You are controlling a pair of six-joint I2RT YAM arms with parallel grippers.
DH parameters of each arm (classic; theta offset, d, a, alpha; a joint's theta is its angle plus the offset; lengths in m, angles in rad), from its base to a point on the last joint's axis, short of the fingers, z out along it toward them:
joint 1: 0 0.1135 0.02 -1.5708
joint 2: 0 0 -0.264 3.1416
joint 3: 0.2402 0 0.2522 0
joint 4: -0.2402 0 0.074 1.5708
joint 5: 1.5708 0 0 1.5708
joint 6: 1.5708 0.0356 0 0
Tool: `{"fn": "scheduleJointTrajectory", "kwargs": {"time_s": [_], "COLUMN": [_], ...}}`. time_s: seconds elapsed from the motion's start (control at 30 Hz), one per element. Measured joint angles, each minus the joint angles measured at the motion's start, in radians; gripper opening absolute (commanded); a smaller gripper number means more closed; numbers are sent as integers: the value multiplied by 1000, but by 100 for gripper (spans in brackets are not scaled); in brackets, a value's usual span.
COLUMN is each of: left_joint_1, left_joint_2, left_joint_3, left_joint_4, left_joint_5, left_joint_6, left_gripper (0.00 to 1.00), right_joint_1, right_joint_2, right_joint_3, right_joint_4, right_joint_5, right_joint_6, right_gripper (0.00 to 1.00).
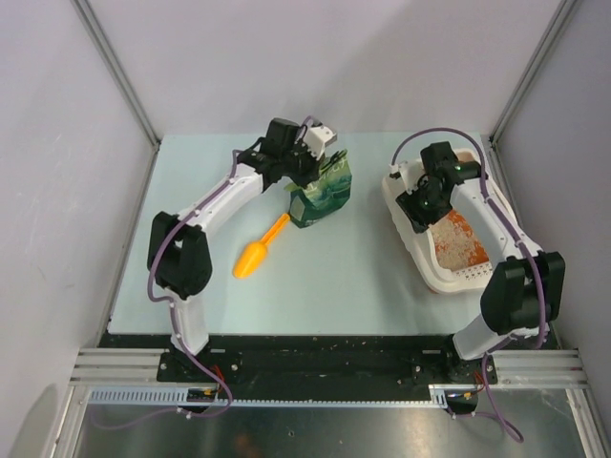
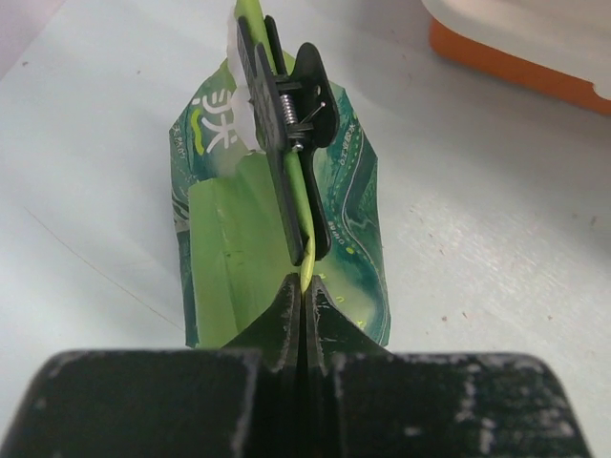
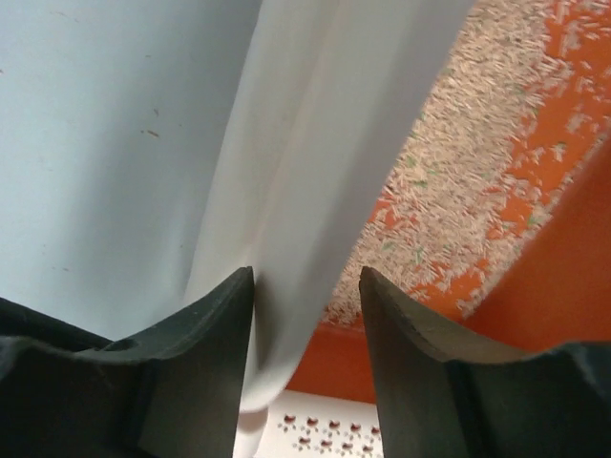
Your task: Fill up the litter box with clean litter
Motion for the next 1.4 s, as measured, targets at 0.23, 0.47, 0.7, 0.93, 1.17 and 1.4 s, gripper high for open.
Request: {"fn": "scheduleJointTrajectory", "kwargs": {"time_s": [0.23, 0.47, 0.7, 0.93, 1.17, 1.4], "left_joint_1": [0, 0, 1, 1, -3, -19], "left_joint_2": [-49, -113, -170, -190, -264, -270], "left_joint_3": [-33, -85, -137, -175, -225, -215], "left_joint_4": [-69, -139, -205, -223, -207, -171], "left_joint_5": [58, 139, 263, 375, 390, 337], "left_joint_6": [43, 95, 140, 231, 300, 316], "left_gripper": [0, 0, 0, 0, 57, 54], "right_joint_1": [-42, -62, -46, -16, 39, 138], "right_joint_2": [112, 167, 177, -23, -159, -110], "right_joint_3": [74, 152, 338, 233, 77, 64], "right_joint_4": [-11, 16, -7, 110, 206, 315], "right_joint_5": [-25, 29, -22, -308, -487, -470], "right_joint_6": [-42, -95, -81, -93, -156, -179], "right_gripper": [49, 99, 100, 100, 96, 98]}}
